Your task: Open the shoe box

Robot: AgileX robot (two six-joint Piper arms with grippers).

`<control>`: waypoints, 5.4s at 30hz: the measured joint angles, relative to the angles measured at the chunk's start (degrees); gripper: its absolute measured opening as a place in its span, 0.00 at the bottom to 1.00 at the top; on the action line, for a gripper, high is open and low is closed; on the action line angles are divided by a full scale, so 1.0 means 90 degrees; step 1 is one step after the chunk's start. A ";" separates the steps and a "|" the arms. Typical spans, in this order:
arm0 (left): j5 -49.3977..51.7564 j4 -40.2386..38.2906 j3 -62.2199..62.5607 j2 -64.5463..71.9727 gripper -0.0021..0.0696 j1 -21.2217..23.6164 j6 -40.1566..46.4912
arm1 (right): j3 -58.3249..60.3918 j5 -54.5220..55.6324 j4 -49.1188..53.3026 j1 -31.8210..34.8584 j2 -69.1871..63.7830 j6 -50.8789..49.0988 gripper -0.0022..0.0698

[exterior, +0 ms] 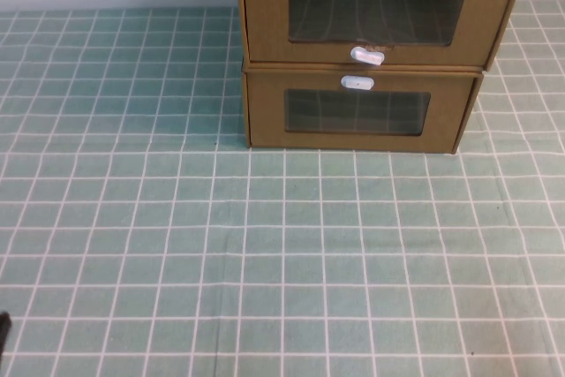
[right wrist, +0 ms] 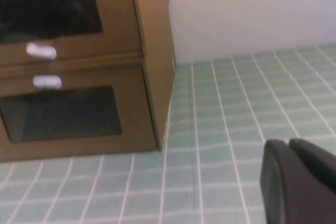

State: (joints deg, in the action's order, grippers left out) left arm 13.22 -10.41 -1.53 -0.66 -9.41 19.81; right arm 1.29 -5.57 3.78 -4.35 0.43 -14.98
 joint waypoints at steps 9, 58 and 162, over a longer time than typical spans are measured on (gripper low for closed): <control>-0.2702 -0.1462 0.0000 0.0000 0.02 0.0000 -0.0408 | 0.0000 0.1177 0.0000 0.0000 0.0000 0.0000 0.01; 0.1595 -0.2629 0.9649 0.9143 0.02 0.0000 0.1160 | -0.7488 -0.3277 -0.1163 -0.1362 -0.7192 0.3775 0.01; 0.5080 -0.2118 1.6191 1.4575 0.02 -0.1894 0.1247 | -0.8089 -0.3855 1.0044 -0.4491 -1.2226 -0.4341 0.02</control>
State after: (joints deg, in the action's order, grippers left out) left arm 58.94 -29.48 144.20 130.52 -26.46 31.04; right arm -71.51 -40.26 94.17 -44.77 -109.60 -54.06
